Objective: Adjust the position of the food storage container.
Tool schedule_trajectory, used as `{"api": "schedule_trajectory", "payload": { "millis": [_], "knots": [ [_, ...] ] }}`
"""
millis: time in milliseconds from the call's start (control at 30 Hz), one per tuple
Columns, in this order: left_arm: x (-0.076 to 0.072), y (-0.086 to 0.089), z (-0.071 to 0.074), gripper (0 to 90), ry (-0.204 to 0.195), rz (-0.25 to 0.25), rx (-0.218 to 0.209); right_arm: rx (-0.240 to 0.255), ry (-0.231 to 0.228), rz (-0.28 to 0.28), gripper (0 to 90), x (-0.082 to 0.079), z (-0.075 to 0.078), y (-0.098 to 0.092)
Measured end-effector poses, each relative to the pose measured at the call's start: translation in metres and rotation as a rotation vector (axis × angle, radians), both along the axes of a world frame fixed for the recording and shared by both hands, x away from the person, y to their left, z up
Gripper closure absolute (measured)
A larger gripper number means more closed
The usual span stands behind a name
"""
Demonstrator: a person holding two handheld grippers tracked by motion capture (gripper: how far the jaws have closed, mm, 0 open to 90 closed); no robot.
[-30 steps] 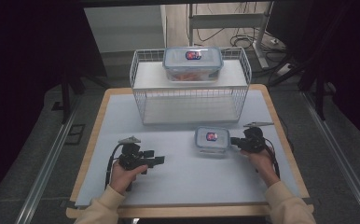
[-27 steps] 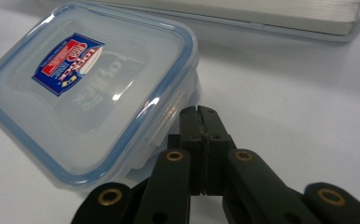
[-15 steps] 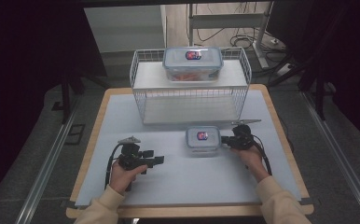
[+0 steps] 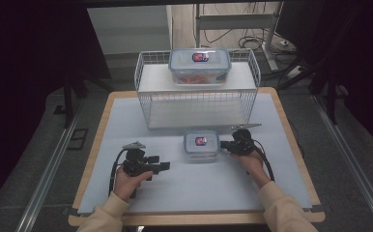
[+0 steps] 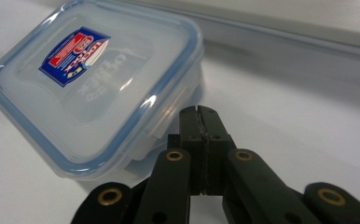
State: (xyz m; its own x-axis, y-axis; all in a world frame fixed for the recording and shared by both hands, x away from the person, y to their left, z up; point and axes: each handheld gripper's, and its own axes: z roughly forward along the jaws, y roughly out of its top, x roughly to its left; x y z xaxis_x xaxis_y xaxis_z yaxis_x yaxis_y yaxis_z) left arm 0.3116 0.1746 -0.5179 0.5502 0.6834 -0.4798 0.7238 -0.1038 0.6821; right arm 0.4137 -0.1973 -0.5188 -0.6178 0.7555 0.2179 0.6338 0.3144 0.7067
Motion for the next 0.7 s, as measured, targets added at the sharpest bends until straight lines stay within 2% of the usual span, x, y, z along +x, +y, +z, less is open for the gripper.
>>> {"api": "schedule_trajectory", "payload": {
  "millis": [100, 367, 600, 700],
  "knots": [
    [0.0, 0.001, 0.0, 30.6, 0.0, 0.0, 0.003, 0.011, -0.019, -0.017, 89.4, -0.003, 0.007, -0.007],
    [0.001, 0.002, -0.001, 30.6, 0.002, 0.018, -0.001, 0.035, -0.009, -0.03, 89.4, -0.015, 0.014, -0.029],
    [0.003, 0.003, 0.0, 30.5, 0.0, 0.031, 0.002, 0.029, 0.008, -0.005, 89.4, -0.018, 0.012, -0.031],
    [0.005, 0.002, 0.002, 29.8, -0.013, 0.04, 0.005, 0.033, 0.003, -0.001, 87.6, -0.019, 0.013, -0.032]
  ]
}}
